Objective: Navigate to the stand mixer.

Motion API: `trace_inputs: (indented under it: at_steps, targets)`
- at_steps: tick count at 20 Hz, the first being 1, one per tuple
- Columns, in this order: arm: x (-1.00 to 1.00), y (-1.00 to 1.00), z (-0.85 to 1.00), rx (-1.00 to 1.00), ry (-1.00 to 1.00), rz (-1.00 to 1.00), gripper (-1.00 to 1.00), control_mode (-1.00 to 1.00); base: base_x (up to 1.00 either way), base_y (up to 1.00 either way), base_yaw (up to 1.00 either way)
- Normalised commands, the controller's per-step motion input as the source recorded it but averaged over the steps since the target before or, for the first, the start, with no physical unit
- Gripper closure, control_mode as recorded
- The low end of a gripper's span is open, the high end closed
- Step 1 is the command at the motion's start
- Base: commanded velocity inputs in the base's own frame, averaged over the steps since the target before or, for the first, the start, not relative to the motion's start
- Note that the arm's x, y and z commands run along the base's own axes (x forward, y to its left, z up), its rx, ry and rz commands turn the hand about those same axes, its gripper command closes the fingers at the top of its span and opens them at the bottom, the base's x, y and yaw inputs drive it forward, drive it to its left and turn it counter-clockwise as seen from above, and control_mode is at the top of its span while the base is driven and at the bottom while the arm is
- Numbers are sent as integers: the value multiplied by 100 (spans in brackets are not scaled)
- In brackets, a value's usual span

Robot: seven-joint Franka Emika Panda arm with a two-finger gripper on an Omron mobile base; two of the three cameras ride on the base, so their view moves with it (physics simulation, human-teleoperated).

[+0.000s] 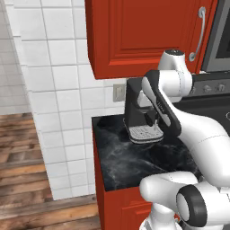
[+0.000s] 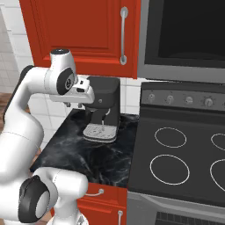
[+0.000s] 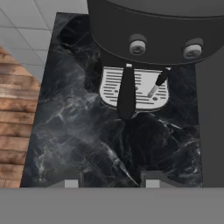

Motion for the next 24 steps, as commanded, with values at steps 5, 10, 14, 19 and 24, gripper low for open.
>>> trace_inputs:
  at_steps: [5,10,14,19,24]
  targets:
    - [0,0,0,0,0,0,-100,100,0,0,0]
    - [0,0,0,0,0,0,-100,100,0,0,0]
    - [0,0,0,0,0,0,-100,100,-31,-1,0]
    - [0,0,0,0,0,0,-100,100,-81,-1,-6]
    - [0,0,0,0,0,0,-100,100,-59,-2,-46]
